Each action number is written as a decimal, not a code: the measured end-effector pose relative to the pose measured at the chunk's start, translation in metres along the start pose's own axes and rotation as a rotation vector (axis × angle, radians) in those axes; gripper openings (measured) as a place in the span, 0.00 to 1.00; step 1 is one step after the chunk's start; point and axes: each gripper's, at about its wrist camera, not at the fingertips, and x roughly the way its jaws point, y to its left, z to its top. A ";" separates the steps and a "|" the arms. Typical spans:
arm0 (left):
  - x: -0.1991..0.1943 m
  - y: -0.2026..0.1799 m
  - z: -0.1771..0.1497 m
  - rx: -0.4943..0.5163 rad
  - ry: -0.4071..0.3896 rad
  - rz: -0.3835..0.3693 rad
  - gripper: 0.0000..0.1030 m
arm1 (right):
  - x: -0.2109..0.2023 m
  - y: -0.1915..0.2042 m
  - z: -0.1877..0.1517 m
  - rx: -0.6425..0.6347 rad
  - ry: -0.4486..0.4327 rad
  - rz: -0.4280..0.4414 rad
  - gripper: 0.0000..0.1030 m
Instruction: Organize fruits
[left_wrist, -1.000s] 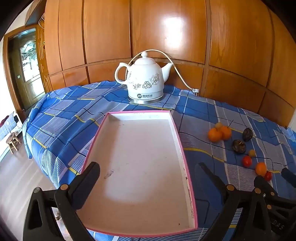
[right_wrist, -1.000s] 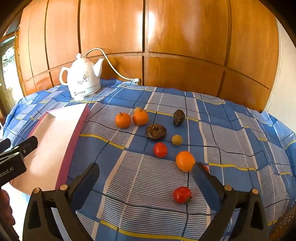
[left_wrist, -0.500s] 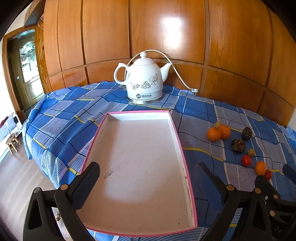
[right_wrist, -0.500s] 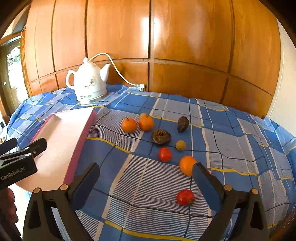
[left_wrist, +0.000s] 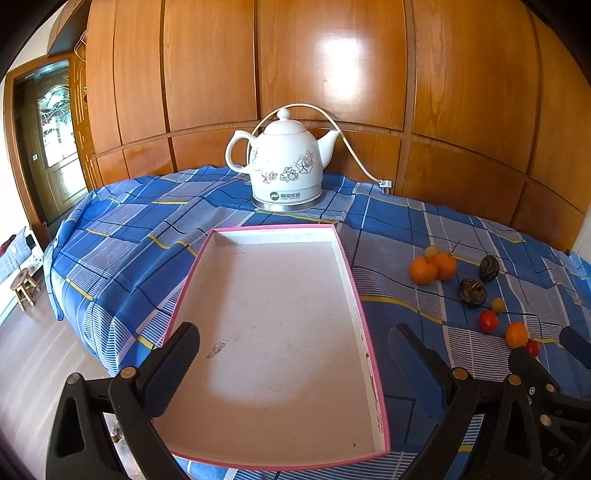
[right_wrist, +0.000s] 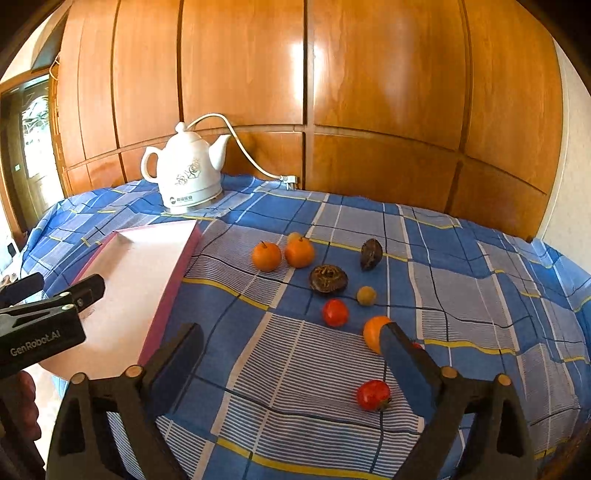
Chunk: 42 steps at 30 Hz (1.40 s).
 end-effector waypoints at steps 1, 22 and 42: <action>0.000 0.000 0.000 0.000 0.001 0.000 1.00 | 0.001 -0.001 0.000 0.004 0.005 0.001 0.93; -0.002 -0.002 0.001 -0.007 0.003 -0.018 1.00 | 0.001 0.002 0.000 -0.023 0.018 0.026 0.88; -0.004 -0.006 0.001 0.008 0.002 -0.020 1.00 | -0.001 -0.002 0.002 -0.012 0.008 0.035 0.88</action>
